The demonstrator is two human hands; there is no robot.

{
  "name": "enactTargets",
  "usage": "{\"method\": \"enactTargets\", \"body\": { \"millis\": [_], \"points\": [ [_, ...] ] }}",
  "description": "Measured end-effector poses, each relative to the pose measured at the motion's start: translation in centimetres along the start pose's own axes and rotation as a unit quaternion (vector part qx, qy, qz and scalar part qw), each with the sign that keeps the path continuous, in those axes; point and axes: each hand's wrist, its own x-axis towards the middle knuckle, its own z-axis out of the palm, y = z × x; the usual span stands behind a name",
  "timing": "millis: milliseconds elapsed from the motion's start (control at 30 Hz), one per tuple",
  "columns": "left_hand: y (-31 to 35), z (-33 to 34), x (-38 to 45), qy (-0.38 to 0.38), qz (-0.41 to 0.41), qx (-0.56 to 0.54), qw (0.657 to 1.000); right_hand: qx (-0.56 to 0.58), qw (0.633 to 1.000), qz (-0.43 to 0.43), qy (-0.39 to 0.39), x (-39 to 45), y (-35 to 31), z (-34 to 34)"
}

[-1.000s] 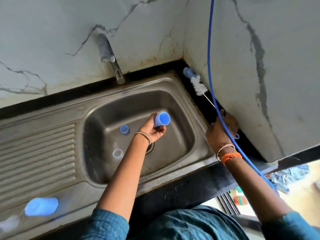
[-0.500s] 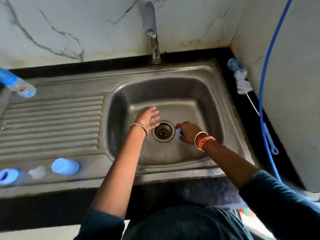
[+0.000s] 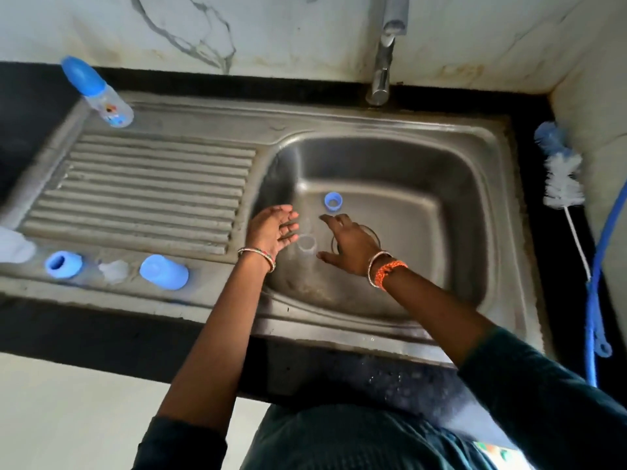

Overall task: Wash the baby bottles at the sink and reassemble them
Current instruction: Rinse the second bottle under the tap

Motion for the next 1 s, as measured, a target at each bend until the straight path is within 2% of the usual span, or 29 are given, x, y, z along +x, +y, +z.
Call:
{"method": "enactTargets", "body": {
  "millis": [67, 133, 200, 267, 333, 400, 467, 533, 567, 633, 667, 800, 867, 1000],
  "points": [
    [-0.5, 0.6, -0.3, 0.005, 0.010, -0.006, 1.000, 0.009, 0.999, -0.037, -0.033, 1.8, -2.0, 0.6],
    [-0.7, 0.9, 0.0, 0.025, 0.025, -0.003, 0.999, 0.039, 0.998, -0.020, -0.040, 2.7, -2.7, 1.2],
    [-0.3, 1.0, 0.7, 0.040, 0.056, 0.025, 0.997, 0.092, 0.995, 0.030, 0.019, 3.0, -2.4, 0.5],
    [0.2, 1.6, 1.7, 0.017, 0.123, 0.101, 0.987, 0.172, 0.979, 0.058, 0.093, 3.3, -1.7, -1.9],
    [0.6, 2.7, 2.5, -0.016, 0.152, 0.180, 0.972, 0.326, 0.934, 0.082, 0.126, 3.5, -0.8, -5.4],
    [1.1, 4.3, 3.1, -0.061, 0.133, 0.199, 0.969, 0.396, 0.906, 0.097, 0.109, 3.9, 0.3, -9.3],
    [2.2, 6.3, 3.4, -0.110, 0.066, 0.113, 0.985, 0.442, 0.888, 0.116, 0.049, 4.5, 1.1, -12.3],
    [3.5, 8.1, 4.4, -0.104, 0.025, 0.028, 0.994, 0.527, 0.834, 0.158, 0.051, 5.9, 2.1, -14.3],
    [4.1, 9.0, 4.9, -0.092, 0.024, 0.009, 0.995, 0.584, 0.786, 0.184, 0.084, 7.0, 2.7, -15.1],
    [5.4, 10.3, 5.7, -0.079, 0.037, -0.007, 0.996, 0.709, 0.654, 0.220, 0.147, 9.6, 4.0, -16.8],
    [5.9, 10.8, 6.0, -0.079, 0.039, -0.015, 0.996, 0.751, 0.602, 0.225, 0.154, 10.8, 4.4, -17.5],
    [6.8, 11.4, 7.0, -0.082, 0.031, -0.034, 0.996, 0.840, 0.485, 0.215, 0.114, 15.1, 5.8, -19.1],
    [6.9, 11.0, 7.6, -0.087, 0.028, -0.034, 0.995, 0.859, 0.457, 0.209, 0.098, 16.1, 6.1, -19.1],
    [7.0, 10.5, 7.8, -0.082, 0.022, -0.031, 0.996, 0.854, 0.461, 0.222, 0.092, 16.7, 6.5, -19.0]
  ]
}}
